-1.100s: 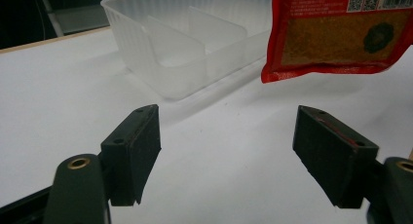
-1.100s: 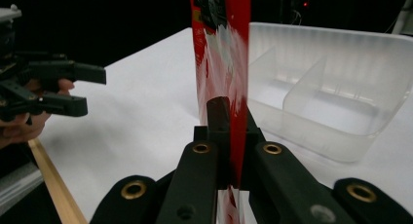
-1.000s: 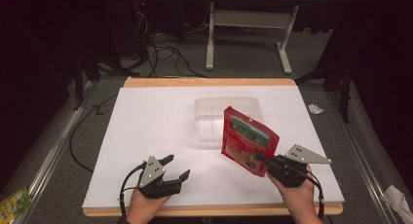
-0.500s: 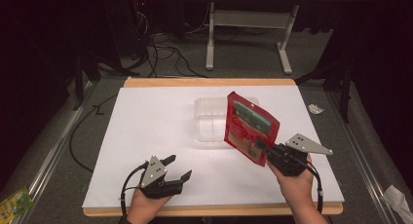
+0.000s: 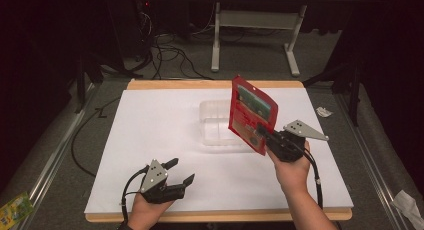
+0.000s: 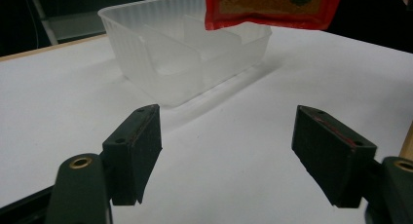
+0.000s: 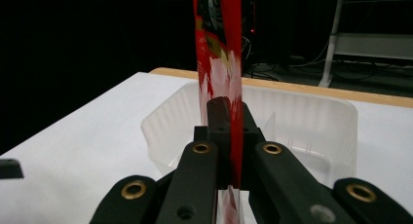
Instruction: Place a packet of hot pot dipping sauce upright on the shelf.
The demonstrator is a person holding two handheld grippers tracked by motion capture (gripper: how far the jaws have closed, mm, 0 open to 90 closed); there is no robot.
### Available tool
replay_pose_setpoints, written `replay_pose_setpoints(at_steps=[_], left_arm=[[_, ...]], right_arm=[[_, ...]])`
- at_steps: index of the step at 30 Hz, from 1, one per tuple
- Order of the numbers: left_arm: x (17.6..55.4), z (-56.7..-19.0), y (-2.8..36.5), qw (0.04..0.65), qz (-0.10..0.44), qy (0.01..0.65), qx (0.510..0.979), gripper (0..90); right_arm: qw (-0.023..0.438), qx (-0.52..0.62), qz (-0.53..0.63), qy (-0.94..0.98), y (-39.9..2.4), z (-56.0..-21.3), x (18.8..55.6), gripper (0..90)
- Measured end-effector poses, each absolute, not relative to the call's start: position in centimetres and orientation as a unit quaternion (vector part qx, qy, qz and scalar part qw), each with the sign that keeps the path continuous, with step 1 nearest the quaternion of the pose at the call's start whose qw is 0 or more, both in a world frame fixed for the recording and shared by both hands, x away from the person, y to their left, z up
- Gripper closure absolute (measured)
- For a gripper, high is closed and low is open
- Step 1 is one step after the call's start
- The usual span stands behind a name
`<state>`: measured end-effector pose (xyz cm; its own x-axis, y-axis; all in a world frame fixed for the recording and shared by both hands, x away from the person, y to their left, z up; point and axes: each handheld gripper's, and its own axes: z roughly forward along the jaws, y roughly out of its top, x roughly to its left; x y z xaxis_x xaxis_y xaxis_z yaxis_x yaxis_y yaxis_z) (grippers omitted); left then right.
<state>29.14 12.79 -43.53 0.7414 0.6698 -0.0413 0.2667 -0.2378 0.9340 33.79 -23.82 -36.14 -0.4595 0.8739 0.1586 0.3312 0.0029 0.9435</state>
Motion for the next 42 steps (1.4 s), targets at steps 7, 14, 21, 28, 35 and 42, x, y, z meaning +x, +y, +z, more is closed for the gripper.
replay_pose_setpoints(at_steps=[7,14,21,28,35,42], left_arm=[[28.8,-43.4,12.7,0.542,0.185,0.294,0.765,26.5],[28.6,-43.3,12.4,0.545,0.188,0.277,0.768,26.1],[28.5,-43.2,12.5,0.547,0.186,0.271,0.770,26.2],[28.5,-43.3,12.5,0.546,0.184,0.267,0.772,26.1],[28.5,-43.2,12.5,0.548,0.184,0.268,0.771,26.0],[28.5,-43.2,12.5,0.548,0.184,0.263,0.773,26.0]], right_arm=[[0.257,0.466,0.536,0.656,-22.7,-36.1,35.7,90.0],[0.258,0.476,0.537,0.647,-21.9,-36.2,37.7,90.0],[0.261,0.484,0.540,0.637,-21.1,-36.1,38.8,90.0],[0.267,0.486,0.531,0.642,-20.3,-36.1,40.0,90.0],[0.276,0.499,0.520,0.636,-19.9,-36.2,41.1,90.0],[0.277,0.505,0.517,0.633,-19.2,-36.5,41.8,90.0]])
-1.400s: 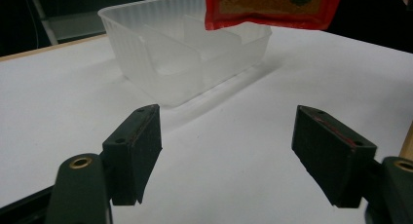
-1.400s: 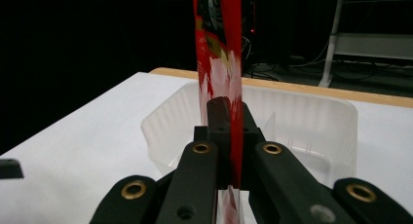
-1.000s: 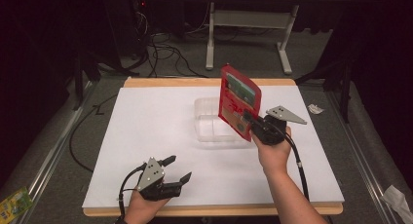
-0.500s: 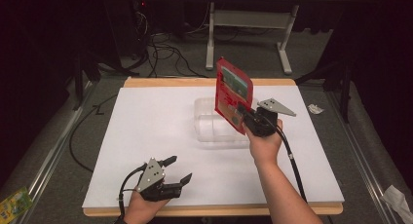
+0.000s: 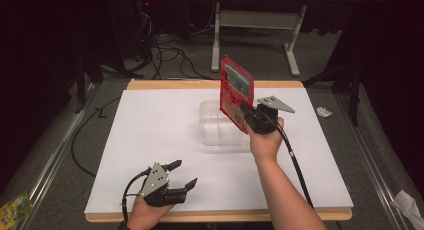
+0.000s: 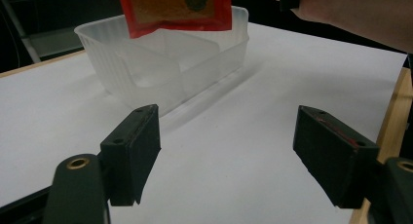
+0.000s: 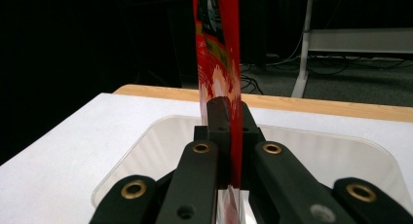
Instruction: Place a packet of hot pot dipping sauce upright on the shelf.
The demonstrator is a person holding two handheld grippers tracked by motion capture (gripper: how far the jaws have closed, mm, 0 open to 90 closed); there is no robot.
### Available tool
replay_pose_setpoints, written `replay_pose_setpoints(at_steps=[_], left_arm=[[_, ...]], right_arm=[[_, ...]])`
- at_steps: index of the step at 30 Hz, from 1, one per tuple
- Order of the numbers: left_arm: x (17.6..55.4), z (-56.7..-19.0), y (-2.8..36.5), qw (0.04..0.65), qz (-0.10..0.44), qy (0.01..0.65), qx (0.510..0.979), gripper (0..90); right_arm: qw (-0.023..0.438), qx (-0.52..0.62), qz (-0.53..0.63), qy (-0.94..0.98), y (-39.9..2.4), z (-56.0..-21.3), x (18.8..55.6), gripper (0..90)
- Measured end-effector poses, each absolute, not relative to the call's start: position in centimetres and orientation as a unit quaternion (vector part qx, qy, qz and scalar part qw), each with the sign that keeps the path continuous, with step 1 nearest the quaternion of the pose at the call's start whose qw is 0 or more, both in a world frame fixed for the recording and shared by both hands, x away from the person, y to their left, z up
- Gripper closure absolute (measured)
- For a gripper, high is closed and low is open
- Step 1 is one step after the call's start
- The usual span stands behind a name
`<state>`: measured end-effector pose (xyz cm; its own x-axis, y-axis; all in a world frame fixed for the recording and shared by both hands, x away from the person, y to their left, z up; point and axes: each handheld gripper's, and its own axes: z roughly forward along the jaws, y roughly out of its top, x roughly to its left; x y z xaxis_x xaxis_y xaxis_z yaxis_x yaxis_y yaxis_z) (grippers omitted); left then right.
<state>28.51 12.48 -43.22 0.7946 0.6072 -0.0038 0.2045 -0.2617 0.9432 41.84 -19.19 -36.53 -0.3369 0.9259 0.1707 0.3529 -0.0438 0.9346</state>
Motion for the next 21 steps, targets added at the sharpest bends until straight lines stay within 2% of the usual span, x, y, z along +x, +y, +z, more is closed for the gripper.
replay_pose_setpoints(at_steps=[21], left_arm=[[28.5,-43.2,12.5,0.549,0.186,0.260,0.772,26.0]], right_arm=[[0.281,0.526,0.511,0.620,-17.8,-37.7,42.9,90.0]])
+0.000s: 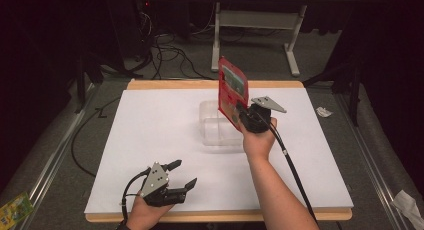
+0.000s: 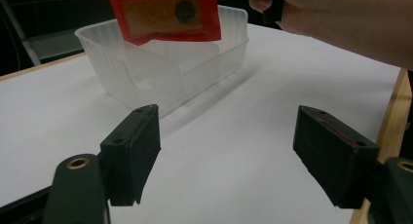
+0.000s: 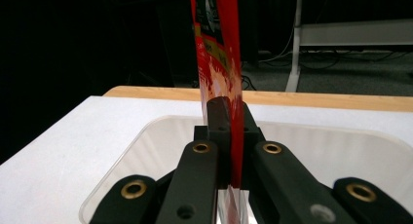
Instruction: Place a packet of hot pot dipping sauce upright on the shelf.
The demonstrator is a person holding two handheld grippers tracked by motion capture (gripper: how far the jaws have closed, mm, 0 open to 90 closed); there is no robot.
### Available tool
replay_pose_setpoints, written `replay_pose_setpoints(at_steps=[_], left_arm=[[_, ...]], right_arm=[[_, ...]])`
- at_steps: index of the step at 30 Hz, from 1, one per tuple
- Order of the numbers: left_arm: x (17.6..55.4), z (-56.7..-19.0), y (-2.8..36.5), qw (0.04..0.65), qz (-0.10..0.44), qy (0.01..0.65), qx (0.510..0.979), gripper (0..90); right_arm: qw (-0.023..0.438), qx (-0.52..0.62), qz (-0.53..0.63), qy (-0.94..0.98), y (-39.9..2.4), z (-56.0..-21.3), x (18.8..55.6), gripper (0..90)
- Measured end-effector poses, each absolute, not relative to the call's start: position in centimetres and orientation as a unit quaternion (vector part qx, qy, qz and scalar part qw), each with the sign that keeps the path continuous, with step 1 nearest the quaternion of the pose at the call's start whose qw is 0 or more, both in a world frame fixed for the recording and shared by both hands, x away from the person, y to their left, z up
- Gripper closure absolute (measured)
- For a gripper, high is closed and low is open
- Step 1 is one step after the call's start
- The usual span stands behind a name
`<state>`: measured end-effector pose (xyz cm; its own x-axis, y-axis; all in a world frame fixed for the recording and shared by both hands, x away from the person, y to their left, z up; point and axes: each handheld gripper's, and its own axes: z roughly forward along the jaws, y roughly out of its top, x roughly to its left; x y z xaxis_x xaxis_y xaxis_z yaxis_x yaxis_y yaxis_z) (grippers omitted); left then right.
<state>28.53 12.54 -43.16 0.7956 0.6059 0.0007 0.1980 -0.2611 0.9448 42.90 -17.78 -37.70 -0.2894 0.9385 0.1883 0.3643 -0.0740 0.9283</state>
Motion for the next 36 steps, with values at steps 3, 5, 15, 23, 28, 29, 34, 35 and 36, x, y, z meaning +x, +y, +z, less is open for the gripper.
replay_pose_setpoints(at_steps=[3,5,15,23,28,29,34,35,36], left_arm=[[28.5,-43.2,12.5,0.548,0.186,0.260,0.773,26.0],[28.5,-43.2,12.5,0.548,0.186,0.259,0.773,26.0],[28.6,-43.2,12.4,0.547,0.185,0.259,0.774,26.0],[28.5,-43.3,12.3,0.545,0.185,0.259,0.776,26.0],[28.5,-43.3,12.3,0.545,0.185,0.259,0.776,26.0],[28.5,-43.3,12.3,0.545,0.185,0.259,0.776,26.0],[28.5,-43.3,12.2,0.545,0.184,0.257,0.777,26.0],[28.5,-43.3,12.2,0.545,0.184,0.257,0.777,26.0],[28.5,-43.3,12.2,0.545,0.184,0.257,0.777,26.0]], right_arm=[[0.281,0.524,0.506,0.624,-17.4,-38.1,42.9,90.0],[0.282,0.526,0.503,0.625,-17.3,-38.3,42.9,90.0],[0.268,0.541,0.501,0.620,-17.4,-40.0,43.0,90.0],[0.256,0.541,0.507,0.620,-17.5,-40.8,43.0,90.0],[0.253,0.539,0.502,0.627,-17.7,-41.8,42.8,90.0],[0.253,0.539,0.502,0.627,-17.7,-41.8,42.8,90.0],[0.252,0.537,0.499,0.632,-17.9,-42.1,42.4,89.1],[0.252,0.537,0.499,0.632,-17.9,-42.1,42.4,89.1],[0.252,0.532,0.497,0.638,-17.9,-42.2,42.5,85.8]])
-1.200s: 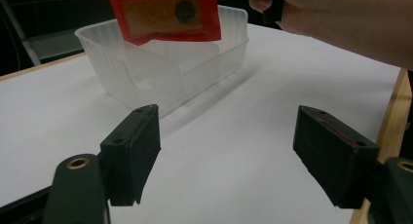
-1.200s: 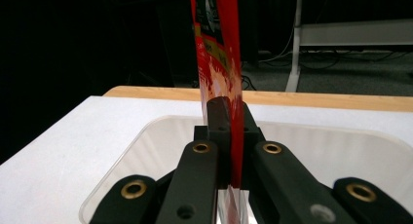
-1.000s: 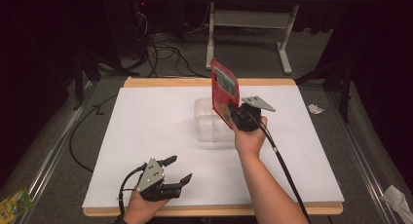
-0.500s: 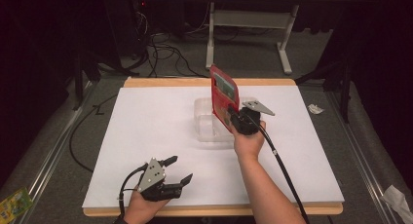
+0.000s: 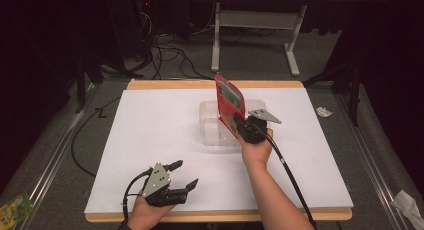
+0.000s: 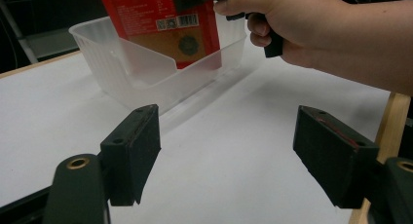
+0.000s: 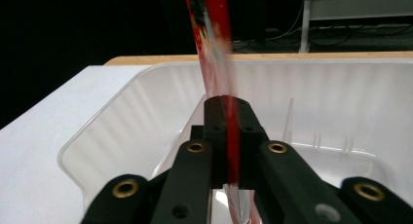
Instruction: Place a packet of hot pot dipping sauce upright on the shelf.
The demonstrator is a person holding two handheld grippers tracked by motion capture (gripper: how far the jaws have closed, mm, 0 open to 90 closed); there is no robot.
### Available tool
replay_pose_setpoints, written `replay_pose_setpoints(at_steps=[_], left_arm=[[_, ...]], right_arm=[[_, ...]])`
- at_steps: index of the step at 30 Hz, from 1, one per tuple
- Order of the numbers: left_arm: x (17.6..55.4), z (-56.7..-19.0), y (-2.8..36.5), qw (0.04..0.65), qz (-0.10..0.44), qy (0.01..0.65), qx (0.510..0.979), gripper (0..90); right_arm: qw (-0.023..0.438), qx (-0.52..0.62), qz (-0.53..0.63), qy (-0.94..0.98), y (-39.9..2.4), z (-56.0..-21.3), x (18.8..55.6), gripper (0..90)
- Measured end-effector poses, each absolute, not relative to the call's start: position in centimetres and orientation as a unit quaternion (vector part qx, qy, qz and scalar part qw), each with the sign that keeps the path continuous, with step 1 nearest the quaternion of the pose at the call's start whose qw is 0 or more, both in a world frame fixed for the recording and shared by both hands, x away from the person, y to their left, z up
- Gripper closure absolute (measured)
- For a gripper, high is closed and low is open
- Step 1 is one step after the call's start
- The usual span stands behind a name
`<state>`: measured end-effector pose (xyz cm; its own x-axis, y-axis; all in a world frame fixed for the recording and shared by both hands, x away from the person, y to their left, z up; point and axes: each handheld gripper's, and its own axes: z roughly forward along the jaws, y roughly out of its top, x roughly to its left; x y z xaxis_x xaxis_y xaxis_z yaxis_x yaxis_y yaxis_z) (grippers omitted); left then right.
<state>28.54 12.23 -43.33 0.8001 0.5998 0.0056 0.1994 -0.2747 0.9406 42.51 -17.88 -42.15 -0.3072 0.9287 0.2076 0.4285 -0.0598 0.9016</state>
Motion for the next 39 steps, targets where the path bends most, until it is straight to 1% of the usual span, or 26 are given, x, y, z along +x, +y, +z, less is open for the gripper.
replay_pose_setpoints(at_steps=[2,3,4,7,8,9,10,12,14,18,26,27,32,33,34,36,38,39], left_arm=[[28.6,-43.3,12.2,0.544,0.183,0.256,0.778,26.0],[28.6,-43.3,12.2,0.544,0.183,0.256,0.778,26.0],[28.6,-43.4,12.2,0.544,0.183,0.256,0.778,26.0],[28.7,-43.4,12.2,0.543,0.183,0.257,0.778,26.0],[28.7,-43.4,12.2,0.543,0.183,0.257,0.778,26.0],[28.7,-43.4,12.2,0.543,0.182,0.257,0.778,26.0],[28.7,-43.4,12.2,0.543,0.182,0.257,0.778,26.0],[28.7,-43.4,12.2,0.542,0.182,0.257,0.779,26.0],[28.7,-43.4,12.2,0.542,0.182,0.257,0.779,26.0],[28.7,-43.5,12.1,0.541,0.182,0.259,0.779,26.0],[28.8,-43.6,12.0,0.537,0.182,0.262,0.780,26.0],[28.8,-43.7,12.0,0.536,0.182,0.263,0.782,26.0],[29.0,-43.9,11.8,0.531,0.180,0.265,0.785,26.0],[29.0,-43.9,11.8,0.531,0.180,0.265,0.785,25.9],[28.9,-44.0,11.8,0.530,0.177,0.267,0.785,25.8],[28.9,-44.0,11.8,0.530,0.176,0.268,0.785,25.6],[28.9,-44.1,11.7,0.527,0.174,0.269,0.787,25.6],[28.8,-44.1,11.6,0.526,0.180,0.273,0.785,25.0]], right_arm=[[0.242,0.530,0.493,0.646,-17.9,-42.1,42.6,78.2],[0.242,0.530,0.493,0.646,-17.9,-42.1,42.6,78.2],[0.239,0.520,0.492,0.656,-17.9,-42.0,42.4,68.5],[0.228,0.504,0.495,0.671,-18.0,-41.6,42.1,52.0],[0.228,0.504,0.495,0.671,-18.0,-41.6,42.1,52.0],[0.221,0.496,0.499,0.675,-18.1,-41.4,41.9,44.9],[0.213,0.481,0.501,0.687,-18.1,-41.0,41.6,30.5],[0.217,0.472,0.491,0.699,-18.1,-40.7,41.0,24.3],[0.218,0.464,0.486,0.708,-18.4,-40.4,40.3,21.3],[0.220,0.447,0.490,0.715,-19.5,-39.8,38.6,18.4],[0.230,0.434,0.483,0.725,-22.5,-39.6,35.1,15.5],[0.231,0.432,0.483,0.726,-23.5,-39.8,34.0,15.0],[0.236,0.427,0.476,0.732,-26.1,-40.4,30.9,13.9],[0.236,0.427,0.476,0.732,-26.1,-40.4,30.9,13.9],[0.236,0.428,0.473,0.733,-27.2,-40.8,29.6,12.9],[0.239,0.428,0.473,0.732,-27.8,-41.1,28.9,12.8],[0.241,0.434,0.481,0.722,-29.6,-41.9,26.9,12.0],[0.240,0.434,0.483,0.722,-30.1,-42.1,26.5,11.8]])
